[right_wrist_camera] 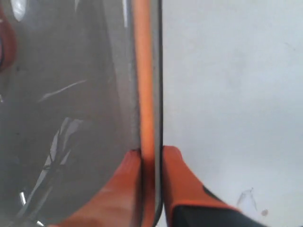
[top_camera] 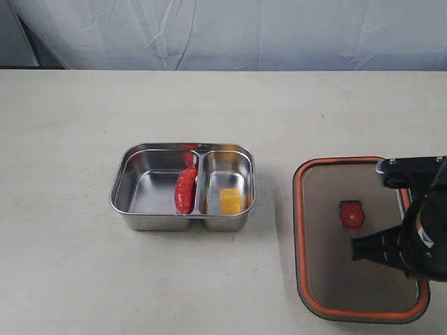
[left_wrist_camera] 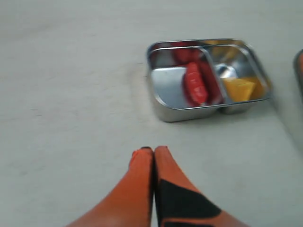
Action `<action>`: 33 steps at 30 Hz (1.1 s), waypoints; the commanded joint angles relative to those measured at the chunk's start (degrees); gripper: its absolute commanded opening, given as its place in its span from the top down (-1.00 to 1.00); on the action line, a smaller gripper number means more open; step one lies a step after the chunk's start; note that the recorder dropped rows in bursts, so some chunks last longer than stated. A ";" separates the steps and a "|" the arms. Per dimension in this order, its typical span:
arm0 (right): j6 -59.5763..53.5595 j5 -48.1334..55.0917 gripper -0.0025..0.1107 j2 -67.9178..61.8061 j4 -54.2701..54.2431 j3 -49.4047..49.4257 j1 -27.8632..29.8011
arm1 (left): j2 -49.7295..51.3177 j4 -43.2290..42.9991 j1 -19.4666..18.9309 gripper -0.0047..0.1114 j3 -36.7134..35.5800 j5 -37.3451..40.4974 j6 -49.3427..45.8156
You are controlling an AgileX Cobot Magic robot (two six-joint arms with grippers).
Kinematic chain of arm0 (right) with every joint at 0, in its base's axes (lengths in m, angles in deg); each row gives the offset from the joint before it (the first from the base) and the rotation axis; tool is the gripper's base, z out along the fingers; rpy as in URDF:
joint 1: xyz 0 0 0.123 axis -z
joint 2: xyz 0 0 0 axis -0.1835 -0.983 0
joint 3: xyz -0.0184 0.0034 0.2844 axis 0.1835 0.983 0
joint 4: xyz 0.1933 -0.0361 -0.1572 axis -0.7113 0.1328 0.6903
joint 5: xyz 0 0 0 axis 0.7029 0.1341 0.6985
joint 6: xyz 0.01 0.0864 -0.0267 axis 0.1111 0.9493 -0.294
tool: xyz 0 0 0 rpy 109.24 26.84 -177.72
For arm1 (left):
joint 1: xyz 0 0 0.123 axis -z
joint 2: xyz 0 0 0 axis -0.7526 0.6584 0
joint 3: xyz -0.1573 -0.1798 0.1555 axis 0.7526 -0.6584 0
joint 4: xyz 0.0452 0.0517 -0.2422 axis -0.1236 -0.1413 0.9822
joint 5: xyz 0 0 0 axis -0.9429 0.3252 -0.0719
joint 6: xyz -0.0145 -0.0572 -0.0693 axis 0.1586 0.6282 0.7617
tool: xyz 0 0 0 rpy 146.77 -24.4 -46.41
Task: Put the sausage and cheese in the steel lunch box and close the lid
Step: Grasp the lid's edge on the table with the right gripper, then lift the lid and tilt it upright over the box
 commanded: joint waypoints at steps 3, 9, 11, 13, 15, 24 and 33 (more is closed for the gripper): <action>0.32 -3.84 0.96 5.05 2.18 -0.13 0.23 | 6.72 21.80 0.27 0.91 -0.25 -8.55 -9.63; -2.35 -12.14 0.96 9.36 0.19 -0.13 0.23 | 14.26 35.76 0.27 0.46 -0.25 -11.78 -19.28; -5.33 -14.95 0.96 10.32 -2.85 -0.13 0.23 | 16.86 40.51 0.27 0.26 -0.25 -12.28 -22.70; -8.83 -17.10 0.96 10.53 -5.82 -0.13 0.23 | 19.16 45.25 0.27 0.13 -0.25 -12.85 -25.86; -12.18 -19.89 0.96 10.53 -9.62 -0.13 0.23 | 21.52 51.45 0.27 0.03 -0.25 -13.17 -30.41; -25.58 -27.77 0.96 10.53 -25.34 -0.13 0.23 | 29.15 71.45 0.27 0.00 -0.25 -11.51 -49.68; -37.59 -29.39 0.96 10.53 -39.26 -0.13 0.23 | 31.82 72.89 0.27 0.00 -0.25 -11.66 -53.00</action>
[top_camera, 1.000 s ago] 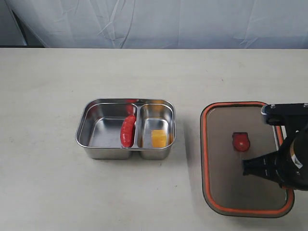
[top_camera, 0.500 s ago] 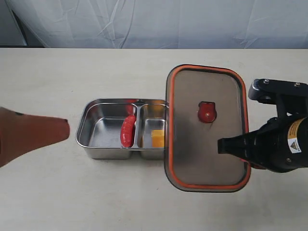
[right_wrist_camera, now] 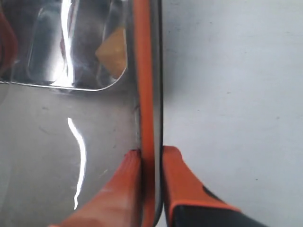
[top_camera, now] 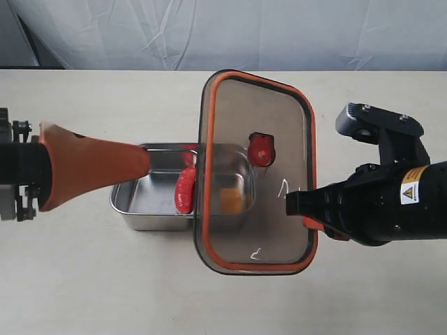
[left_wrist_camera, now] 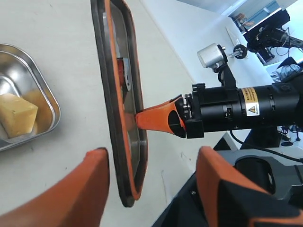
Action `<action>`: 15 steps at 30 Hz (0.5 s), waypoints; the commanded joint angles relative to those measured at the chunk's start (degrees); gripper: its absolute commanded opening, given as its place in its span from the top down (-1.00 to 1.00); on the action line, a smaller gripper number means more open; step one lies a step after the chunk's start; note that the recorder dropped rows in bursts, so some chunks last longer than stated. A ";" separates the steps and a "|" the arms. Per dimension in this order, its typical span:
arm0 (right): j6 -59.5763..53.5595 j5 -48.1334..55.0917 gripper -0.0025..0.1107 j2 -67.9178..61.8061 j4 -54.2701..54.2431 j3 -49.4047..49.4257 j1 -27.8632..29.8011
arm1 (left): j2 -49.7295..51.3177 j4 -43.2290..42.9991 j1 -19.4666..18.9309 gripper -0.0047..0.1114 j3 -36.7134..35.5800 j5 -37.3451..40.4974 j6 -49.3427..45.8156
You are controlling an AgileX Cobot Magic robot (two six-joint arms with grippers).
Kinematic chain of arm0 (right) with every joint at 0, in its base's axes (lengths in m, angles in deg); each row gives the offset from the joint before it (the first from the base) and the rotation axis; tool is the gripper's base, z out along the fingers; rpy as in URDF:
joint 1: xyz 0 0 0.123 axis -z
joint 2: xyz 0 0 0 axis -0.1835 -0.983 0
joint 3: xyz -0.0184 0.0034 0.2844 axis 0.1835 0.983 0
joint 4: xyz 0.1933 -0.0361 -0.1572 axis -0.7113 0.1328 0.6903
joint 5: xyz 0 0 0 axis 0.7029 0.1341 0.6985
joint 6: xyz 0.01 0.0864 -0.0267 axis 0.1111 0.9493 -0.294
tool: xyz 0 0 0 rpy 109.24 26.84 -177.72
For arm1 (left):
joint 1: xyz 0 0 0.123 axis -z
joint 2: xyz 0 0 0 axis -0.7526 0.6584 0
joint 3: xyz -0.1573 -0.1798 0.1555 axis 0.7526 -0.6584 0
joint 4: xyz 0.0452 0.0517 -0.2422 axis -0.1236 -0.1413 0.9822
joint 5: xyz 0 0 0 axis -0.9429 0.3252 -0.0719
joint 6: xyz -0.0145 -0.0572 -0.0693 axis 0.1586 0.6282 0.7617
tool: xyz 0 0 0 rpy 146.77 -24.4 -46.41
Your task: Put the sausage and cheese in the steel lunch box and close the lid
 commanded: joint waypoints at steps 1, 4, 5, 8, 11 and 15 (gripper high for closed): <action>-7.05 -1.45 0.96 0.49 -6.86 -0.17 0.23 | 0.43 0.82 0.27 0.00 -0.25 -0.18 -0.92; -11.00 -1.68 0.96 0.49 -11.52 -0.27 0.12 | 0.43 0.81 0.27 0.00 -0.25 -0.18 -1.39; -12.45 -1.68 0.96 0.49 -13.08 -0.27 0.12 | 0.43 0.81 0.27 0.00 -0.25 -0.18 -1.39; -17.59 -1.68 0.96 0.49 -18.27 -0.27 0.12 | 0.43 0.70 0.27 0.00 -0.25 -0.18 -1.39; -21.92 -1.46 0.96 0.49 -22.88 -0.27 0.12 | 0.43 0.57 0.27 0.00 -0.25 -0.18 -2.05; -27.22 -1.23 0.96 0.49 -28.57 -0.27 0.12 | 0.43 0.57 0.27 0.00 -0.25 -0.29 -2.05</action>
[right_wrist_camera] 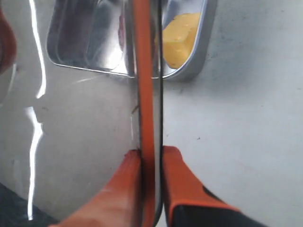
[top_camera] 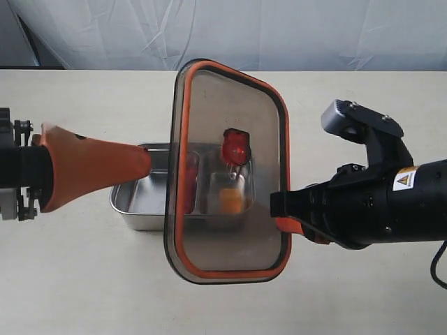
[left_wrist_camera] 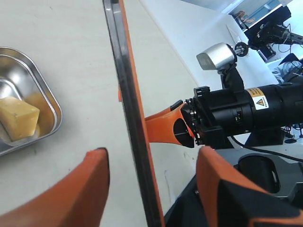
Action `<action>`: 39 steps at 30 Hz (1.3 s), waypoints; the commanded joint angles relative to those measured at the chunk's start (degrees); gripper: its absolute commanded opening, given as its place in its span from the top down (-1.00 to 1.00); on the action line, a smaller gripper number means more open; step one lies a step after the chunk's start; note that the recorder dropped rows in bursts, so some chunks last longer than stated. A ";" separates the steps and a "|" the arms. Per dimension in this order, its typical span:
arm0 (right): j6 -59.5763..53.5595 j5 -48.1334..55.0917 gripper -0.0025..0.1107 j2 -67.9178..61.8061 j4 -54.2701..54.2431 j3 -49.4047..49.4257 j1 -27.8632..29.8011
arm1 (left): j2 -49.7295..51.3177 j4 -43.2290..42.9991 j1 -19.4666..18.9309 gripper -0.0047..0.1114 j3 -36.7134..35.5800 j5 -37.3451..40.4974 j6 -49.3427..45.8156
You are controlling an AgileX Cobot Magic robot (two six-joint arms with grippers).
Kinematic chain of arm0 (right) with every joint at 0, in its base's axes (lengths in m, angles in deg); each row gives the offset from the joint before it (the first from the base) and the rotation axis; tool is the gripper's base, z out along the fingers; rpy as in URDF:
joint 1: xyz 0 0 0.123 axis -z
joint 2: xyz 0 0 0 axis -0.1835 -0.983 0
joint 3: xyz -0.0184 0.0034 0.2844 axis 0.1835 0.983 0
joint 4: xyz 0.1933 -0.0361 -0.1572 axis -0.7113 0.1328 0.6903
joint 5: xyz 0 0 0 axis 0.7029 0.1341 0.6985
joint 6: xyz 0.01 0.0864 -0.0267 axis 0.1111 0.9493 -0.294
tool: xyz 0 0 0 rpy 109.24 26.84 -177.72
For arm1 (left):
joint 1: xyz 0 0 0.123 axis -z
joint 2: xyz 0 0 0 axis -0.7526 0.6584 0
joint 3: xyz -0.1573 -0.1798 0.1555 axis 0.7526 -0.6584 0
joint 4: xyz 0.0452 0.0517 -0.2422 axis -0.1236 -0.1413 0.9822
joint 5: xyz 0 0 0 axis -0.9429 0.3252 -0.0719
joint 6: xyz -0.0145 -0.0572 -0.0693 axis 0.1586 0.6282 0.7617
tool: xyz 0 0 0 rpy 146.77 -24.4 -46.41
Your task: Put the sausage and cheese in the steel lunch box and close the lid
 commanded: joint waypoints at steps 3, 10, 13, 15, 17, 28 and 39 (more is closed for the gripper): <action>-7.46 0.67 0.96 0.49 -7.23 -0.27 0.12 | 0.20 0.47 0.27 0.00 -0.25 -0.29 -0.40; -9.14 0.80 0.97 0.49 -9.39 -0.27 0.12 | 0.20 1.14 0.27 0.00 -0.25 -0.28 -0.73; -10.18 0.69 0.97 0.49 -10.20 -0.43 0.12 | 0.20 1.14 0.27 0.00 -0.25 -0.28 -0.73; -10.18 0.92 0.97 0.26 -10.08 -1.08 0.12 | 0.20 1.14 0.27 0.00 -0.25 -0.28 -0.73; -10.22 0.92 0.97 0.13 -10.08 -1.88 0.12 | 0.20 1.77 0.27 0.00 -0.25 -0.28 -1.03; -10.31 2.00 0.97 0.13 -9.64 -2.98 0.12 | 0.20 4.84 0.27 0.00 -0.25 -0.27 -3.80; -10.31 1.68 0.97 0.13 -9.78 -2.98 0.12 | 0.20 3.27 0.27 0.00 -0.25 0.80 -3.90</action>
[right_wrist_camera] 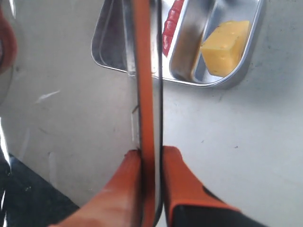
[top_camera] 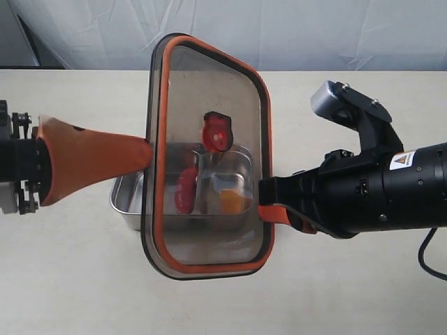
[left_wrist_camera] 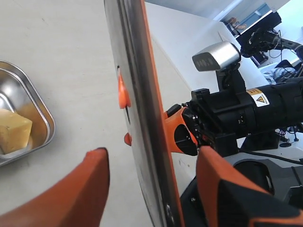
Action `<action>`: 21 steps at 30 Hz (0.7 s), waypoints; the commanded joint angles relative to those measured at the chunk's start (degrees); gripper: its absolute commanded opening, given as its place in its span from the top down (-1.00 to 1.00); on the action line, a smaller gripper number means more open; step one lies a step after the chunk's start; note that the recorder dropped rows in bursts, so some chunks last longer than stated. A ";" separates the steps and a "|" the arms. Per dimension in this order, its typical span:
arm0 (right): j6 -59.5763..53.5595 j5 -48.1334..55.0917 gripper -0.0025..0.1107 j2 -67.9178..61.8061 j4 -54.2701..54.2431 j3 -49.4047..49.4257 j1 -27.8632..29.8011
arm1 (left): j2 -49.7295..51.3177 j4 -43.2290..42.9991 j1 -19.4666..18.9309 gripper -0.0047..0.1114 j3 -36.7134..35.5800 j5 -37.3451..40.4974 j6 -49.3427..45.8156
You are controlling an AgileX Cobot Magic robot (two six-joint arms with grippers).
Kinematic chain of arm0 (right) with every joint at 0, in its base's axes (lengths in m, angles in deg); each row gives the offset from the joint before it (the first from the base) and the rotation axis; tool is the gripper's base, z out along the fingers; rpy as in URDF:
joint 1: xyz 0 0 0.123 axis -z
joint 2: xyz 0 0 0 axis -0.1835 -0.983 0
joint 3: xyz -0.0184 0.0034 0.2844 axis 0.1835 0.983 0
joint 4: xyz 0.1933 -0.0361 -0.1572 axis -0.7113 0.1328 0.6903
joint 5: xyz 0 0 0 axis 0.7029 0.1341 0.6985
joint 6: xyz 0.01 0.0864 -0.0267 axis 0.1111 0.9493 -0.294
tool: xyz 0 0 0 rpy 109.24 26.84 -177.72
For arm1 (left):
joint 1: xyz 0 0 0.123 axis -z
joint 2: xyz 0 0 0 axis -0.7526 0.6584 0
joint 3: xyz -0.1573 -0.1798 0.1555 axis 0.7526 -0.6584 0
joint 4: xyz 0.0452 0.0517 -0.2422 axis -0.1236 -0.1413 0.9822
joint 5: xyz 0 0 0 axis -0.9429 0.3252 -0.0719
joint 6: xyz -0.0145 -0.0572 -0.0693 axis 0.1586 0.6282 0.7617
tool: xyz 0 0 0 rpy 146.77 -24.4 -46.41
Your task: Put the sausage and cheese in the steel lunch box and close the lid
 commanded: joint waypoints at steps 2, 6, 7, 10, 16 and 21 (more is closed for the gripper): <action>-0.52 -0.61 0.97 0.13 0.01 -0.37 0.12 | 0.20 0.21 0.27 0.00 -0.25 0.80 -0.81; -0.52 -0.72 0.97 0.13 0.01 -0.37 0.12 | 0.20 1.52 0.27 0.00 -0.25 0.80 -1.93; -0.52 -0.84 0.97 0.13 0.01 -0.37 0.12 | 0.20 1.52 0.27 0.00 -0.25 0.80 -1.93; -0.52 -0.95 0.97 0.13 0.01 -0.37 0.12 | 0.98 1.51 0.27 0.00 -0.25 0.80 -1.93; -0.52 -1.17 0.97 0.13 0.01 -0.37 0.12 | 5.37 5.57 0.27 0.00 -0.25 2.98 -6.27; -0.52 -1.11 0.97 0.13 0.12 -0.37 0.12 | 7.65 9.36 0.27 0.00 -0.25 5.03 -10.10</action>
